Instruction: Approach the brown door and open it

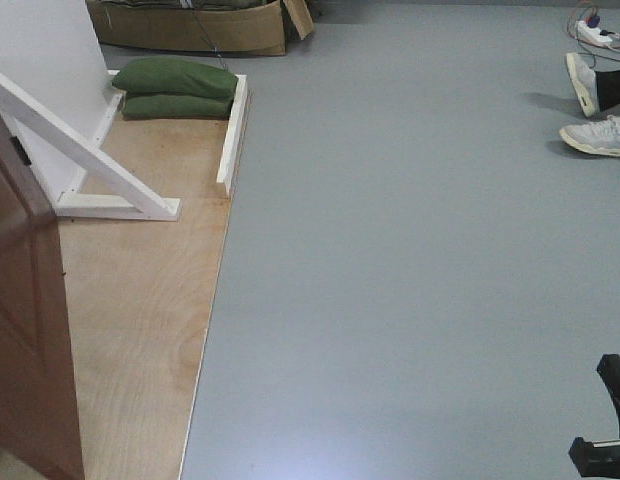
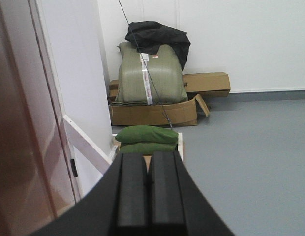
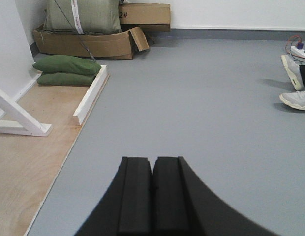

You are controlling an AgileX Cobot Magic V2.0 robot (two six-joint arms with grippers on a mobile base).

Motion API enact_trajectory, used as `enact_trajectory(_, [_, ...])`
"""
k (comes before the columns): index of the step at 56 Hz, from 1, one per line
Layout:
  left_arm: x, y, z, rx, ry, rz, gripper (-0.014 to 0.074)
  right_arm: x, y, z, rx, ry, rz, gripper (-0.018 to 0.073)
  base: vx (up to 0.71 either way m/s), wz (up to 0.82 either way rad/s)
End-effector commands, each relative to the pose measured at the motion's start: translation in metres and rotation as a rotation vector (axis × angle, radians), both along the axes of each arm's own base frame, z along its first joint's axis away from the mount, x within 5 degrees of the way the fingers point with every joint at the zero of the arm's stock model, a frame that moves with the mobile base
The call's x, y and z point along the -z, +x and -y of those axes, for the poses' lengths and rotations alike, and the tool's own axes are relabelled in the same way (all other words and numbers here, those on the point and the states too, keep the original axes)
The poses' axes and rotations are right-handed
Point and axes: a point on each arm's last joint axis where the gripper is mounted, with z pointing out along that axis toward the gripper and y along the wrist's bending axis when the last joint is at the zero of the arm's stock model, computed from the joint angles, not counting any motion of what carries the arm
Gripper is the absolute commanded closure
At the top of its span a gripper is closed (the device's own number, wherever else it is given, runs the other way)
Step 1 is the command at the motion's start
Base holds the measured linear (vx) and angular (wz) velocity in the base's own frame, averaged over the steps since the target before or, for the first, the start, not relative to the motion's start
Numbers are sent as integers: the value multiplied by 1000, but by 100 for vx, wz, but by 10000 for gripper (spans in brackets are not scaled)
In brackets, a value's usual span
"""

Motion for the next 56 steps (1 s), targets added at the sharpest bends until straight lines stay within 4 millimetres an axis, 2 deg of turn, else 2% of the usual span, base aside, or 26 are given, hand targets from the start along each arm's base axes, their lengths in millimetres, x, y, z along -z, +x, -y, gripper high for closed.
enact_trajectory(1, [-14,-2,1,5,-10,109,603,-6,2,0,2,-6,81,559,38,4])
enact_trajectory(27, [-14,-2,1,5,-10,109,603,-6,2,0,2,-6,81,559,31,5])
enact_trajectory(56, [-14,-2,1,5,-10,109,603,-6,2,0,2,-6,78,559,8,3])
